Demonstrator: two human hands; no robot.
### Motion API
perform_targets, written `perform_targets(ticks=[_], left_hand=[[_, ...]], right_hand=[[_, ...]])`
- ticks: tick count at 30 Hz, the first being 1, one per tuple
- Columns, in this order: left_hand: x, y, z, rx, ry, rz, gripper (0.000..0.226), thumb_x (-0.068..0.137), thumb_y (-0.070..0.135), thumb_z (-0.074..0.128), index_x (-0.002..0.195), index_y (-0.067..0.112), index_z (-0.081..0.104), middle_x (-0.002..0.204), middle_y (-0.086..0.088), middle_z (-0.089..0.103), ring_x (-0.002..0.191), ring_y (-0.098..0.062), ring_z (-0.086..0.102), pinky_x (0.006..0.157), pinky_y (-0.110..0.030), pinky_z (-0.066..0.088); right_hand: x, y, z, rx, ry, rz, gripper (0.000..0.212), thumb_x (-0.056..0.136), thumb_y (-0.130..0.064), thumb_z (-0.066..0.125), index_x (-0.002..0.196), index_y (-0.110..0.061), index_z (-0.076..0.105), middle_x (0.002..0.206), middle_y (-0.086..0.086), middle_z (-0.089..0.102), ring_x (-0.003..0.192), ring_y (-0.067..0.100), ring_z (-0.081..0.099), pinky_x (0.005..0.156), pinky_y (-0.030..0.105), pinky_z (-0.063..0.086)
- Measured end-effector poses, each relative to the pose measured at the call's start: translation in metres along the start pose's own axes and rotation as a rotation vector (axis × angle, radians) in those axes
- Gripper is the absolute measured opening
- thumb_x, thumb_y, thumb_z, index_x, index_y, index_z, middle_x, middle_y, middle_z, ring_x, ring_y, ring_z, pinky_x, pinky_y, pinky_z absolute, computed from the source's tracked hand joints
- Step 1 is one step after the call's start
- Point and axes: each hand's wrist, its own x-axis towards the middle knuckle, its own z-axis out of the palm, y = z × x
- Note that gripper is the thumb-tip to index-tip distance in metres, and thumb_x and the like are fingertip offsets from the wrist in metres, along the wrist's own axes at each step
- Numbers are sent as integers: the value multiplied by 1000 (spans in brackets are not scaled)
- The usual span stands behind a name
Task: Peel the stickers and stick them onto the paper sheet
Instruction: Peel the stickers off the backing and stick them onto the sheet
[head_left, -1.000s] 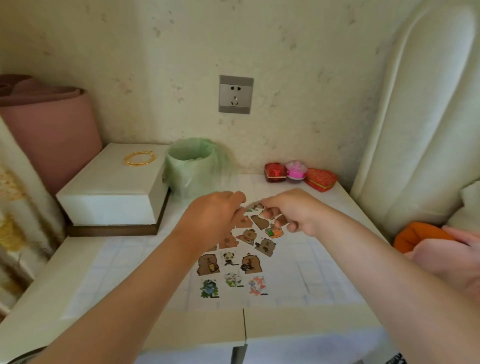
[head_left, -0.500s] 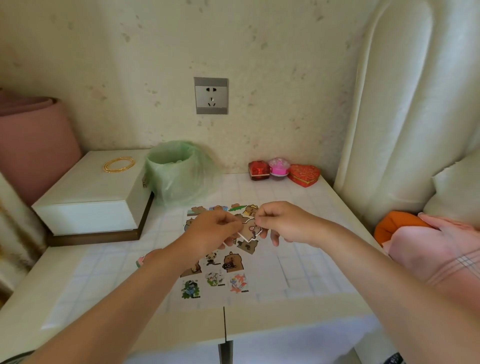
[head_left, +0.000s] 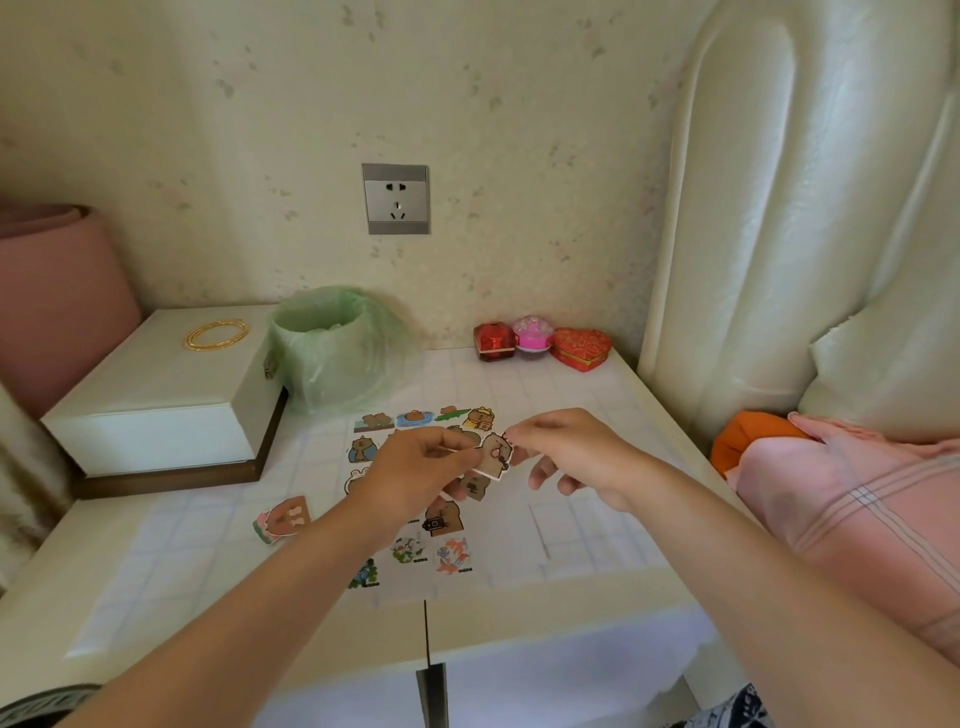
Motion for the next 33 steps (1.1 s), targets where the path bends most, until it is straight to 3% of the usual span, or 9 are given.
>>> perform_targets(ticks=[5,12,14,16,18,22,25,27,33], left_hand=[[-5,1,8,-31,-46,-19,9,89,17,73,97,15,74,81,0,77,64,-12,69,52,-21,49],[5,-5,7,16,-26,-101,10,92,12,68,101,13,72,84,-5,77,69,-21,74,62,-31,62],[12,-12,2,188,48,-53,11,92,14,67,100,19,73,90,-3,77,72,-19,74,68,-34,62],[18,-17,-3,482,82,69,15,94,18,65,102,27,74,101,5,74,85,-12,71,79,-31,59],[19,-18,-3,612,47,128,20,95,20,63,110,29,73,110,10,71,99,-7,64,90,-27,53],[20,-19,2,714,-56,168,25,96,23,62,119,31,69,111,14,64,102,-6,56,88,-22,47],[23,-23,5,780,-99,198,28,95,18,62,119,30,70,105,12,60,101,-10,54,83,-23,45],[25,-25,5,805,-110,199,29,93,18,64,119,30,69,112,10,62,103,-11,54,85,-26,48],[27,-27,3,834,-129,193,38,90,23,70,127,28,65,123,6,60,108,-11,53,86,-23,45]], right_hand=[[1,7,-4,-14,56,-30,8,92,-24,70,94,-18,75,89,-2,74,60,11,60,50,24,33],[15,19,-5,-72,59,81,8,94,-17,69,91,-13,75,82,4,72,52,13,49,45,23,27],[20,23,-7,-103,88,108,9,95,-15,67,92,-12,75,82,6,70,53,14,47,44,22,24],[24,26,-9,-115,91,131,9,94,-14,67,92,-10,75,83,7,68,53,15,46,44,21,23],[26,29,-8,-136,63,158,9,93,-14,68,93,-10,75,81,6,67,52,14,47,44,21,24],[31,31,3,-197,15,162,9,90,-17,70,92,-11,76,79,6,70,51,14,49,43,20,27],[37,33,10,-250,9,136,8,88,-20,71,84,-15,77,86,19,73,56,20,49,45,22,28],[40,35,12,-303,19,122,11,86,-24,72,76,-23,75,85,23,72,62,24,48,47,23,31],[45,37,14,-370,31,96,12,89,-23,70,78,-23,74,67,7,64,55,20,52,47,22,35]])
